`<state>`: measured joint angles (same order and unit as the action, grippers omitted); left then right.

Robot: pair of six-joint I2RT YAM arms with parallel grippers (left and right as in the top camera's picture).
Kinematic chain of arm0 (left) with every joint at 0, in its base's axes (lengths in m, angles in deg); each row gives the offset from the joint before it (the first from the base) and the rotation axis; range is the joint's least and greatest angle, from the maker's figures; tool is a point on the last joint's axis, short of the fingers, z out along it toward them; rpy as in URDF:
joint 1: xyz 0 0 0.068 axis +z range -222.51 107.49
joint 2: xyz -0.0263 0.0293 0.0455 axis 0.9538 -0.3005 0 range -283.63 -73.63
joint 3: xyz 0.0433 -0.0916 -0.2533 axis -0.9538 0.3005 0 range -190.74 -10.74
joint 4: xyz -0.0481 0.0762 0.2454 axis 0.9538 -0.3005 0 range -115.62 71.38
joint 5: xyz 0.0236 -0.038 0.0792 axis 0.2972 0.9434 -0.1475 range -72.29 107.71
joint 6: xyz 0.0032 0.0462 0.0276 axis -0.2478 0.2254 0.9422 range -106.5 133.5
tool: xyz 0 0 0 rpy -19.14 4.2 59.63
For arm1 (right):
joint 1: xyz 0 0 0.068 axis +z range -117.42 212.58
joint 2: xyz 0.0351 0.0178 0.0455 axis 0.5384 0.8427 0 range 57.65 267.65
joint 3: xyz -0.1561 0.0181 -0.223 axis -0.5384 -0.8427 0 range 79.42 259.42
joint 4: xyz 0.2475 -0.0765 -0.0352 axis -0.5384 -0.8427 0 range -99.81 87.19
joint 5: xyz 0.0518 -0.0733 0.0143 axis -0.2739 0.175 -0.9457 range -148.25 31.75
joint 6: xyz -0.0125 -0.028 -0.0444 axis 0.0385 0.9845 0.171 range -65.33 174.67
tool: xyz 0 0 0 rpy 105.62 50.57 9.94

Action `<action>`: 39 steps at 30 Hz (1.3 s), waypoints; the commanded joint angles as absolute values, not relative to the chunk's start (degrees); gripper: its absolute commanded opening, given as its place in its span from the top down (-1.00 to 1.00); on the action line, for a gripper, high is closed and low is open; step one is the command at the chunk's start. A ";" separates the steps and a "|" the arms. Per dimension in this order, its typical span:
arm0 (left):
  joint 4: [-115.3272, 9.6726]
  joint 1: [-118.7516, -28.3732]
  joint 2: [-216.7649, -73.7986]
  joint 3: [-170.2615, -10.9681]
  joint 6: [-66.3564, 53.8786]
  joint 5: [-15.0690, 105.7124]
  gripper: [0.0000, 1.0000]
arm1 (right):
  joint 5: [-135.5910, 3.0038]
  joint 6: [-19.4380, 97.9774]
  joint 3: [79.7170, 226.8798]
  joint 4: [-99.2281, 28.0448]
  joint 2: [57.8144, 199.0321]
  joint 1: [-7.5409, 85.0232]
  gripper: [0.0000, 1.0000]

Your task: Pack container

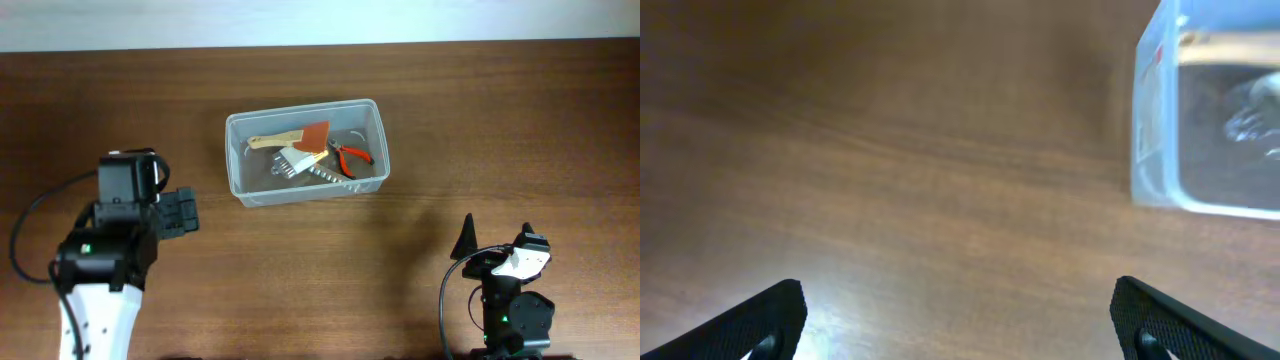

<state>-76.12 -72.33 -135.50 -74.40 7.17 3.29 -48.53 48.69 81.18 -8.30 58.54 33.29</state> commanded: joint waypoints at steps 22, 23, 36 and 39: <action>-50.91 -76.26 -86.65 -44.65 6.65 8.93 -0.99 | -49.04 48.86 80.46 -8.13 57.86 32.89 -0.97; -47.00 -76.26 -85.84 -41.15 6.65 9.91 -0.99 | -49.06 48.86 80.48 -8.13 57.86 32.87 -0.97; -24.12 -76.26 -82.67 -20.43 6.62 12.58 -0.99 | -49.04 48.86 80.48 -8.13 57.86 32.89 -0.97; -24.21 -76.22 -82.21 -19.78 6.65 12.54 -0.99 | -49.06 48.86 80.48 -8.13 57.86 32.87 -0.97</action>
<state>-24.77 -76.00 -83.26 -20.67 6.76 11.77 -48.75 48.69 81.12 -8.26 58.49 33.29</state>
